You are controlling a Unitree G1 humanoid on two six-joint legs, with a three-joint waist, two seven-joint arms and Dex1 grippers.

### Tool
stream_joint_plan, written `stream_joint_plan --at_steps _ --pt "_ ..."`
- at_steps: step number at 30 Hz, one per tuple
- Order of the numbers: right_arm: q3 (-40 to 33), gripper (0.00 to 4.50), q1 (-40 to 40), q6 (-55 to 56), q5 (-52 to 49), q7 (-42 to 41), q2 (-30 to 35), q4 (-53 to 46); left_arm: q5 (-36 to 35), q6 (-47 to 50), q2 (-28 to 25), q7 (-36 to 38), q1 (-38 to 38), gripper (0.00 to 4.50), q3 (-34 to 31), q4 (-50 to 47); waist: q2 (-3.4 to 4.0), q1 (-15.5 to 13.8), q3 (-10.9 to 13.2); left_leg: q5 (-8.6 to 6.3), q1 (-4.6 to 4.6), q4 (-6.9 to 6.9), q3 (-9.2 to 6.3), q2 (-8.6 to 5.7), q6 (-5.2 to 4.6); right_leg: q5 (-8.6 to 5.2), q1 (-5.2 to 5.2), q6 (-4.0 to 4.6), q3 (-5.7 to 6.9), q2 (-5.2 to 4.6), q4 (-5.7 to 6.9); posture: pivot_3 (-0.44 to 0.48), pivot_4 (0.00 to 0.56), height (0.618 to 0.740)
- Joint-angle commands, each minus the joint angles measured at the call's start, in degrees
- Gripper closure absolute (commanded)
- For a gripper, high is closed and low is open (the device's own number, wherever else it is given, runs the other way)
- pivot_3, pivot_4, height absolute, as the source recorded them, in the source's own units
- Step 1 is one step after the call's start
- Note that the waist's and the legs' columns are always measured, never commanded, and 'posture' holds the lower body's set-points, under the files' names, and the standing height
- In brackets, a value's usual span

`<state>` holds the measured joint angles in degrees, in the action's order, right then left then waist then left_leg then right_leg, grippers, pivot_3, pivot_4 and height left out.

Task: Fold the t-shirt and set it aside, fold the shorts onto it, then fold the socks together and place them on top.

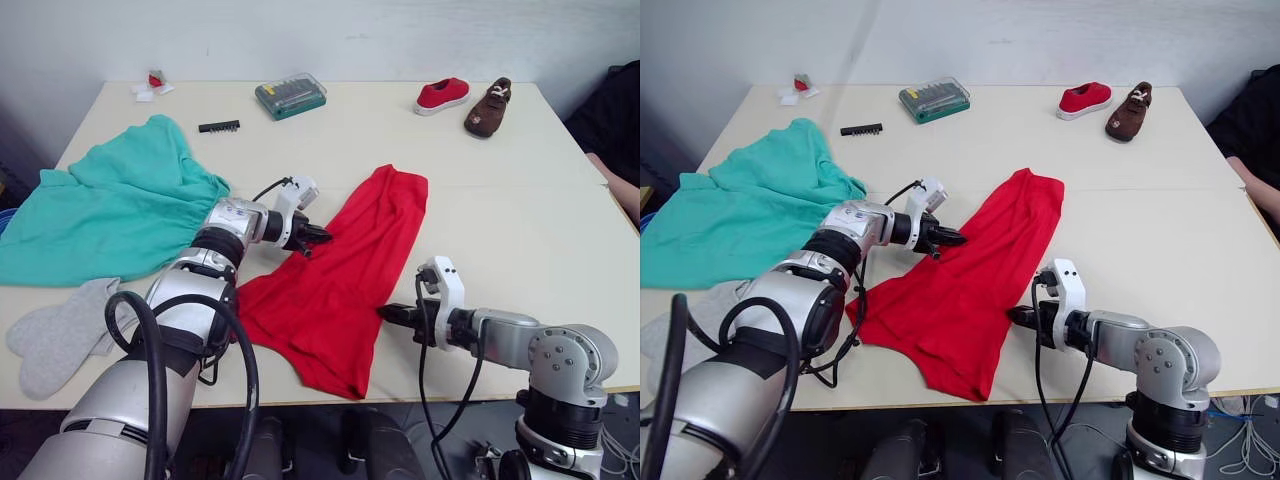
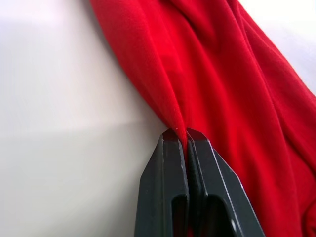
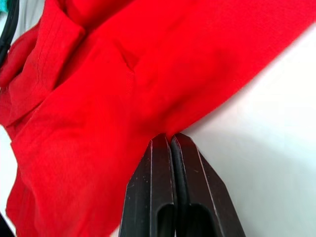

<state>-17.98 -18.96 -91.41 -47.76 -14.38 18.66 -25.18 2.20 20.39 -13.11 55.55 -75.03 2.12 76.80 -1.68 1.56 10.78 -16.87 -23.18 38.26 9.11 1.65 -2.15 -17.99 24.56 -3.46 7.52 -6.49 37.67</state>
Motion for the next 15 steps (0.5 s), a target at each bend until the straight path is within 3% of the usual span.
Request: stream_joint_plan --at_steps 1,10,15 --pt "1.2 4.47 0.5 0.0 -0.1 -3.4 5.2 0.3 -0.5 -1.1 -1.5 -1.0 -0.3 4.5 -1.7 -1.3 0.0 0.0 0.0 0.0 -0.01 0.0 0.0 0.0 -0.01 0.0 0.0 0.0 0.0 -0.01 0.0 0.0 0.15 0.74" --pt "9.1 4.47 -3.7 8.1 1.5 -16.8 21.5 7.9 -2.8 2.3 -4.0 1.4 3.3 4.5 -4.2 -5.9 -0.01 -0.1 0.0 -0.03 -0.03 0.02 0.0 -0.02 -0.05 0.0 0.0 -0.01 0.05 -0.04 -0.03 0.0 0.15 0.74" --pt "17.5 4.47 -7.4 17.0 6.5 -25.4 28.6 14.2 -5.7 11.3 -5.0 2.1 11.7 4.5 -4.3 -21.4 0.0 0.1 0.0 -0.02 -0.01 0.02 0.06 0.0 -0.04 0.0 0.01 -0.01 0.01 -0.02 0.01 0.0 0.15 0.74"
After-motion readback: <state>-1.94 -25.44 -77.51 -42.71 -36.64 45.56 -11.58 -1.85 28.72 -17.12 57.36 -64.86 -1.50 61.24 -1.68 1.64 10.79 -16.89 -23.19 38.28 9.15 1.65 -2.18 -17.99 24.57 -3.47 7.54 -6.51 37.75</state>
